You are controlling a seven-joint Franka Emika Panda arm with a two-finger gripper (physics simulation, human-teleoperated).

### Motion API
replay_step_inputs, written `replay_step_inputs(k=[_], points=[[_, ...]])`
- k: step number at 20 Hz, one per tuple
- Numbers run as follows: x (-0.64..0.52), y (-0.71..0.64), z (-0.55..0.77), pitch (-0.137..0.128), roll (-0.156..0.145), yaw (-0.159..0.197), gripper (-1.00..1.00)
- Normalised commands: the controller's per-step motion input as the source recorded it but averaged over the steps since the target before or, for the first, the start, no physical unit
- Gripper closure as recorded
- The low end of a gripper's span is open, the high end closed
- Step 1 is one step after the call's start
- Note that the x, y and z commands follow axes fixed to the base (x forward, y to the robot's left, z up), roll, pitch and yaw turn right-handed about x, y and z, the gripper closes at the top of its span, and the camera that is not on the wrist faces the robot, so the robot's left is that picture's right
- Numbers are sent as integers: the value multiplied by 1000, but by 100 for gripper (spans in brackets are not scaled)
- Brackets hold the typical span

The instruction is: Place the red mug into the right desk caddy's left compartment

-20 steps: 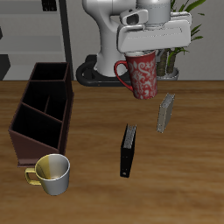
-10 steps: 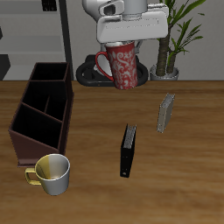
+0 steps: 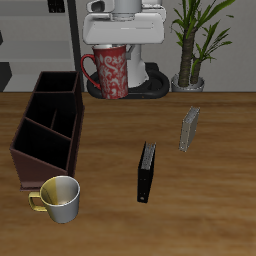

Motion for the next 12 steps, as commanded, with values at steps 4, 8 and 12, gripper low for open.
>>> replay_step_inputs(k=[4,8,12], points=[[21,-630,-116,27,-59,15,100],[70,-704,80,-14,-103,-10,100],[95,-455,66,19,-39,-7,100]])
